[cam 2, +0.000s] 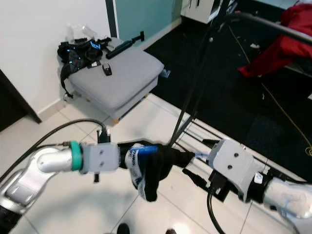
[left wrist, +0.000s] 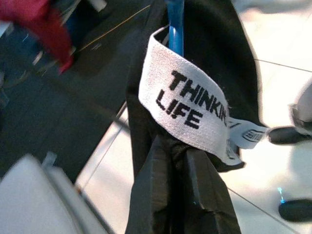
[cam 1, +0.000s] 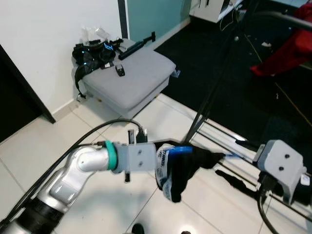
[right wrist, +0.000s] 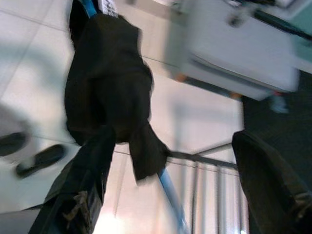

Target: Hang hanger

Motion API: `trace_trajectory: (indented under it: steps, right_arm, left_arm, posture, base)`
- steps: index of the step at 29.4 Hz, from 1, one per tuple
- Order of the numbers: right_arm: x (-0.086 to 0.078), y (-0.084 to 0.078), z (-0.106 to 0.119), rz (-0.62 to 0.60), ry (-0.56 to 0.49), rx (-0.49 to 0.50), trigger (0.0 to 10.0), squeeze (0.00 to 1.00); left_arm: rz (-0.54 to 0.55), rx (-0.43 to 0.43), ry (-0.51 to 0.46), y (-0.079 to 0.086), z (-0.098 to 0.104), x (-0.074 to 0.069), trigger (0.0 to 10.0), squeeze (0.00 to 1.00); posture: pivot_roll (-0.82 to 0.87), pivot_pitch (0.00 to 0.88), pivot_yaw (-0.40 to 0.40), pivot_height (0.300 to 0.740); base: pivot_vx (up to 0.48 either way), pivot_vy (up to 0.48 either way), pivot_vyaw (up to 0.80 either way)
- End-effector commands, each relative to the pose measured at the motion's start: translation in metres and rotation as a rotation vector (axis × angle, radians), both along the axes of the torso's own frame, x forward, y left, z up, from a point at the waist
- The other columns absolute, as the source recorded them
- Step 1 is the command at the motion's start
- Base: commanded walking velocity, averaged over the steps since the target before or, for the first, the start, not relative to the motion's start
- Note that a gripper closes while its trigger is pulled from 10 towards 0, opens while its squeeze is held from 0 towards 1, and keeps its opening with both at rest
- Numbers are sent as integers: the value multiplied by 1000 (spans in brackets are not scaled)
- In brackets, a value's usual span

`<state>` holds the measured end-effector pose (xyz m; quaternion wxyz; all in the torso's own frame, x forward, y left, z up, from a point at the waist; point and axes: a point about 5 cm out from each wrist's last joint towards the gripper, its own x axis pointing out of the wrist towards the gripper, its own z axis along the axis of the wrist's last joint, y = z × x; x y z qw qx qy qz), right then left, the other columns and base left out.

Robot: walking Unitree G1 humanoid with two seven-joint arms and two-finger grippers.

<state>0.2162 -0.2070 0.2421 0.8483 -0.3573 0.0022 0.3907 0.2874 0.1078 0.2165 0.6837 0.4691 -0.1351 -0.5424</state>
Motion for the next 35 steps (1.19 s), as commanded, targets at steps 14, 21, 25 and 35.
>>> trace_trajectory:
  steps: [14, 21, 25, 35]
  right_arm:
    - [-5, 33, -8, 285, 209, 190, 10000, 0]
    - [-4, 29, -12, 312, 245, 176, 10000, 0]
    - [-6, 31, -25, 319, 296, 118, 10000, 0]
    - [11, 34, -58, 236, 253, -44, 3961, 0]
  left_arm:
    - [-157, 63, -32, -7, 0, -14, 10000, 0]
    - [-187, 62, -42, -8, -1, -13, 10000, 0]
    - [-196, 53, -43, -11, 0, -14, 10000, 0]
    - [-229, 10, -41, -17, 11, -16, 10000, 0]
  posture:
    - [-277, 236, 96, 740]
    - [-273, 232, 99, 740]
    - [-272, 234, 101, 740]
    - [-260, 241, 113, 740]
  base:
    - [0, 0, 0]
    - [0, 0, 0]
    - [0, 0, 0]
    - [0, 0, 0]
